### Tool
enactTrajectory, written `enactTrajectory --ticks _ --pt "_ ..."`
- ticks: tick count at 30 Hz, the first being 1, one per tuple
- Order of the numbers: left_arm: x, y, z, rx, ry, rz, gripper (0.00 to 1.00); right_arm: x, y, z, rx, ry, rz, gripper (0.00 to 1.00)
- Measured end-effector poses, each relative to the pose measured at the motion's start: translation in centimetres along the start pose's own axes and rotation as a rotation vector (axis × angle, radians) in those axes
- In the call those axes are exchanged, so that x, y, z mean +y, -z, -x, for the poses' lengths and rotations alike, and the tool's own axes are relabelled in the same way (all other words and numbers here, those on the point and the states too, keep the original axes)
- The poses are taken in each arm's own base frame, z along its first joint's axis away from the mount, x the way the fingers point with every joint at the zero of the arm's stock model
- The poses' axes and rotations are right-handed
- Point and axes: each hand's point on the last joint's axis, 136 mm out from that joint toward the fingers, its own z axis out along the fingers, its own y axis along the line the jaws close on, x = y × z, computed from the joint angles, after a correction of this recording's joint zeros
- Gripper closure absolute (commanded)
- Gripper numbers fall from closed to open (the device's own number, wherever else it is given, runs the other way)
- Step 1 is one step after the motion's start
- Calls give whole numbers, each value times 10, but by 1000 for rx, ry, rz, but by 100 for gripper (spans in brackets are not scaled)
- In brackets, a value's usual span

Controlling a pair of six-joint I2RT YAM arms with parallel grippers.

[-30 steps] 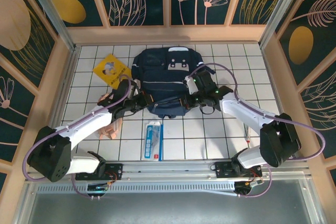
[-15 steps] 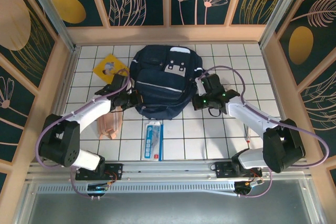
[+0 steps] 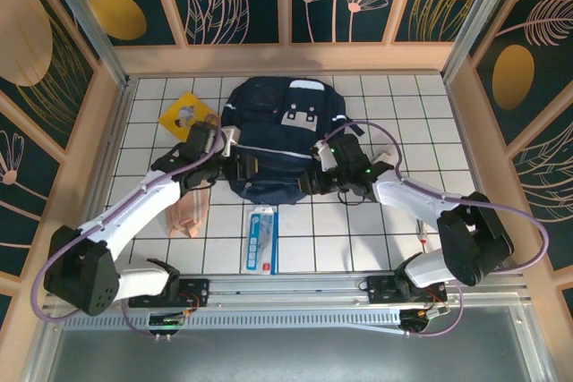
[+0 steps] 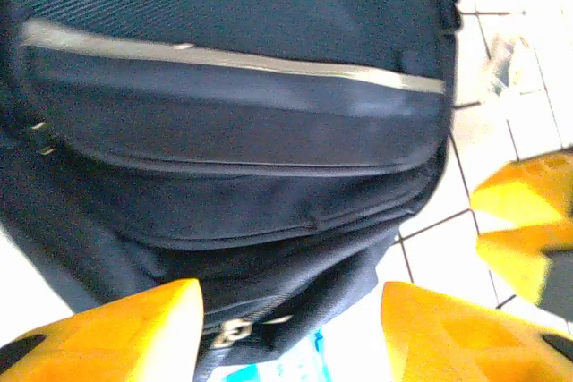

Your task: Pack the student bag

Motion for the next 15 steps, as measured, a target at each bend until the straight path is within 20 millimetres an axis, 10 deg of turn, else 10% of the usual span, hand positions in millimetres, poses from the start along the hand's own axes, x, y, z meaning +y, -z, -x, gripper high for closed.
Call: enactTrajectory --ticks 8,15 --pt "-46 -3 -29 -31 -625 -130 42 -55 20 10 -101 -257 -115 51" --pt "-42 -19 -40 -28 -1007 -152 43 -56 45 26 -195 -274 -118 51"
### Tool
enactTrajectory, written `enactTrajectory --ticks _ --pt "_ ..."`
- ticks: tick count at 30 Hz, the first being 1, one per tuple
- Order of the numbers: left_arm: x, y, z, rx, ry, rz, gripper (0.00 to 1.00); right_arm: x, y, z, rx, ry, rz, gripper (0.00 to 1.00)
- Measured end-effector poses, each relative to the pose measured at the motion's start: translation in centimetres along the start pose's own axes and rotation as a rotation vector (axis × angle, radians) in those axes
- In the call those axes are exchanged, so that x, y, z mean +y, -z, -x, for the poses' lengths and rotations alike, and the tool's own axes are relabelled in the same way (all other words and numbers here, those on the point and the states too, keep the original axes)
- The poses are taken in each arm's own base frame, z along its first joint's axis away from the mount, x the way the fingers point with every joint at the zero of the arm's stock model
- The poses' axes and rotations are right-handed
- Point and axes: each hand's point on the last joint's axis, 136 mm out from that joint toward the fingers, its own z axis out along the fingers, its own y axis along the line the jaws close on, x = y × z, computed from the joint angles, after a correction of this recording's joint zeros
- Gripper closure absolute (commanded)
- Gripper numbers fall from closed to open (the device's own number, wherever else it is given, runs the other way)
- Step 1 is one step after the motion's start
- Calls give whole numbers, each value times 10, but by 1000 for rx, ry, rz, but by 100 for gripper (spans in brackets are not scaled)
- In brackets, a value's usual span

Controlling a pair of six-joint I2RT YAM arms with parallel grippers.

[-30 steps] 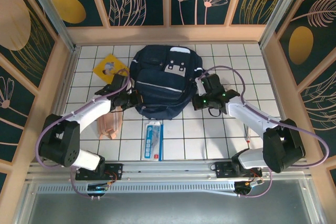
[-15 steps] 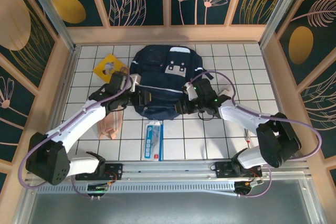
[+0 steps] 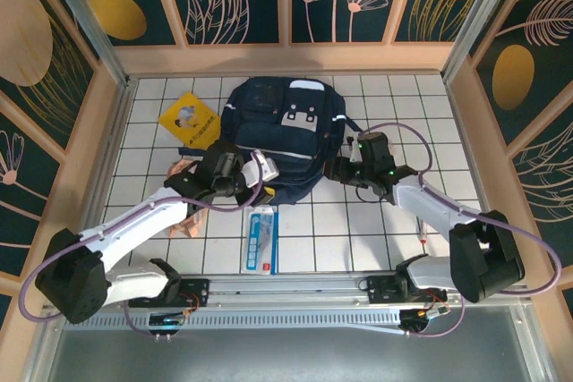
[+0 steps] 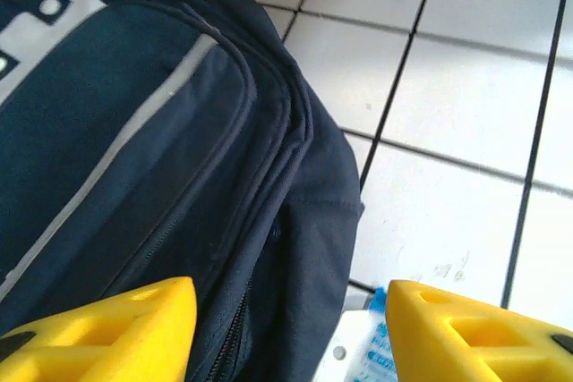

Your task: Pack the student bag

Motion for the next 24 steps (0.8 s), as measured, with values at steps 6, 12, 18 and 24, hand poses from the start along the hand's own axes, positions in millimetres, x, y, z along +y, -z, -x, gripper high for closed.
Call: enactTrajectory --ticks 6,12,18,24 --pt "0 -26 -28 102 -130 -29 51 0 7 4 -30 16 -15 50" --pt "10 -44 -40 143 -167 1 60 -4 10 1 -33 28 -26 51" --pt "31 -55 -34 162 -186 85 61 -14 7 -15 -6 22 -35 51" --pt "39 -64 -26 168 -216 111 58 -16 5 -23 12 14 -27 51"
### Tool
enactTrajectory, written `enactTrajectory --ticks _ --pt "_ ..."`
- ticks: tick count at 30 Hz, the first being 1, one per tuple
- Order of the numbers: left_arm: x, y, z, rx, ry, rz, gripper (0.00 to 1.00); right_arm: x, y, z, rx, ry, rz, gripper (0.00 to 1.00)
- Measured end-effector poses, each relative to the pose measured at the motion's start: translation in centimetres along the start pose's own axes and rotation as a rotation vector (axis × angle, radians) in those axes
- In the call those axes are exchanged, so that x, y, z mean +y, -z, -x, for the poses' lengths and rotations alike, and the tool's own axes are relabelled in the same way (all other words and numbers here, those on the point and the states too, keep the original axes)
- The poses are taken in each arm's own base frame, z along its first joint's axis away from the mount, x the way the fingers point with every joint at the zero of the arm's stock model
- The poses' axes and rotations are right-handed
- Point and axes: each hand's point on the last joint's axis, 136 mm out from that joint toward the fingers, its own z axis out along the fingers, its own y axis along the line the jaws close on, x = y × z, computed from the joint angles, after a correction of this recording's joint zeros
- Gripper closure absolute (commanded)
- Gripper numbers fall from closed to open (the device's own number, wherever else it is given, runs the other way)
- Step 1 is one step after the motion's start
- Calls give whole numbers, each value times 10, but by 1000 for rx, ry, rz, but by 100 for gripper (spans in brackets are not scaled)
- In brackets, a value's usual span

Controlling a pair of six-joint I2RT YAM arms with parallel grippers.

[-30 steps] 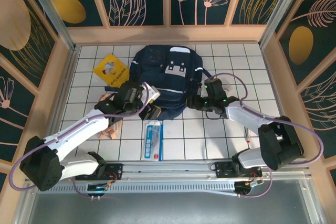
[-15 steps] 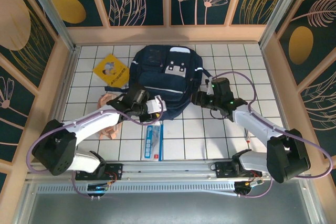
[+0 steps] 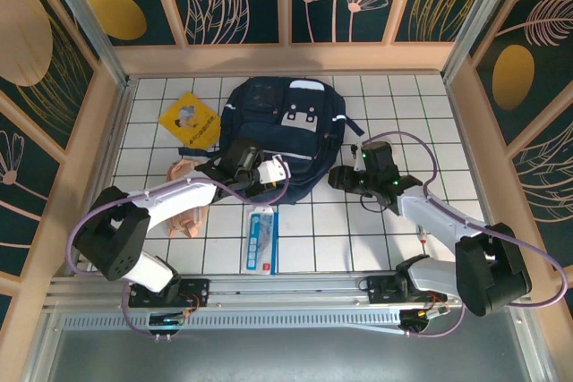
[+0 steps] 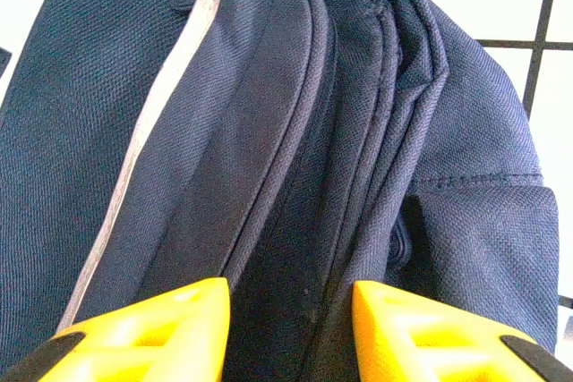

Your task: Pack the student bag

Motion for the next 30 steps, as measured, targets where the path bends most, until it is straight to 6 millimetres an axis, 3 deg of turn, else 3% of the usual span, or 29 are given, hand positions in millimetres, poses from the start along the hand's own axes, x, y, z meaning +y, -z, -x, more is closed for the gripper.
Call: enactTrajectory --ticks 4,12,19,28,30 --pt "-4 -8 -1 19 -34 -38 51 1 0 0 0 2 7 51" --pt "-6 -17 -5 52 -40 -73 52 2 1 1 -3 12 11 51" --pt "-9 -16 -4 47 -86 -93 41 8 2 -2 12 27 41 51" --pt "-6 -14 -5 79 -132 -99 43 10 2 -4 21 38 57 51" --pt "-6 -14 -4 75 -134 -102 55 11 2 -4 22 40 58 51"
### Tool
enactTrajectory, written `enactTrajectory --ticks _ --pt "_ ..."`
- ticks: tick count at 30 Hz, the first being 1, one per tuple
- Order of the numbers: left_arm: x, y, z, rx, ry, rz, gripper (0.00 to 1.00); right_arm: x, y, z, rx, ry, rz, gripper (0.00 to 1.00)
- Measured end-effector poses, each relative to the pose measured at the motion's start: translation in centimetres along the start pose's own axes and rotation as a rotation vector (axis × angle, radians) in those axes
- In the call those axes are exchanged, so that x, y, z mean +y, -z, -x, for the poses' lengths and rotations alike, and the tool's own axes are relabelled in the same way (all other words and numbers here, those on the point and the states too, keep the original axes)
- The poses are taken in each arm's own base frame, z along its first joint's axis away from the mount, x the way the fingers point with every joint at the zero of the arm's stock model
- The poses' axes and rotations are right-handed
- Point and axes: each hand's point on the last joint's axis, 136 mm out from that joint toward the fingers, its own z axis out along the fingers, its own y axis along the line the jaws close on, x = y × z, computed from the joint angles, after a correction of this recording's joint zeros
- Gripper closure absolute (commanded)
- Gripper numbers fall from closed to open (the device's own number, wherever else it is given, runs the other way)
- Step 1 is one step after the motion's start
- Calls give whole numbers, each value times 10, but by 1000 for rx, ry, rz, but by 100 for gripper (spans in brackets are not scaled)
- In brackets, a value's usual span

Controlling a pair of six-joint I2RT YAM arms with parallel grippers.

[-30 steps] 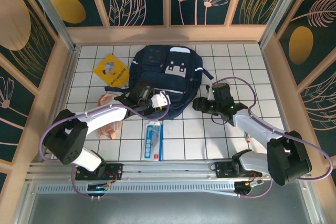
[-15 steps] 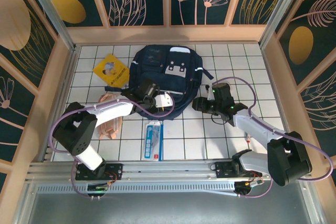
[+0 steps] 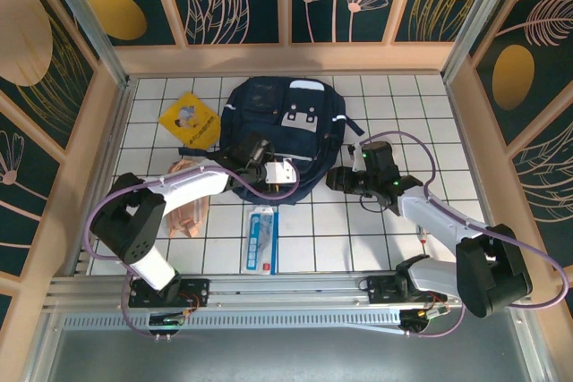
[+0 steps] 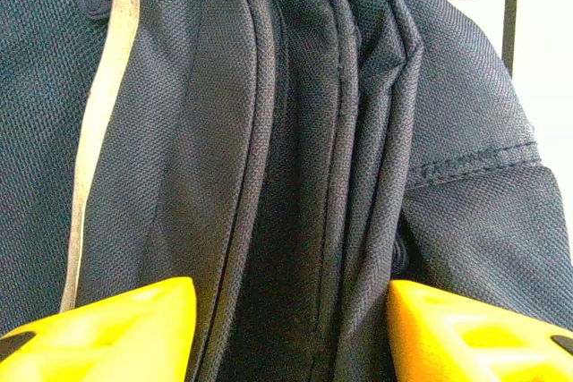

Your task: Pack the student bag

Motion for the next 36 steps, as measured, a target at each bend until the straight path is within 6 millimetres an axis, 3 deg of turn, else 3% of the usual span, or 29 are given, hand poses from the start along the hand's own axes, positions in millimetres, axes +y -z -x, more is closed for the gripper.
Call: enactTrajectory --ticks 2,3,4,9,13,18,22,31,36 --pt "1 0 0 1 -1 3 76 1 0 -1 1 2 1 51" --pt "2 0 0 0 0 8 92 1 0 -1 2 3 1 51" --pt "2 0 0 1 3 10 100 2 0 -1 3 5 3 51" --pt "4 2 5 -3 17 9 100 9 0 -4 11 42 25 53" --pt "12 16 18 -54 67 38 100 36 -2 -18 48 148 109 52" --pt "29 41 49 -165 135 71 100 66 -5 -35 92 247 207 49" --pt "37 51 70 -261 218 67 100 68 -9 -30 78 241 213 46" --pt "36 56 85 -346 468 -11 100 68 -6 1 -49 74 137 42" --pt "37 61 90 -373 547 -34 100 74 -1 8 -121 50 47 43"
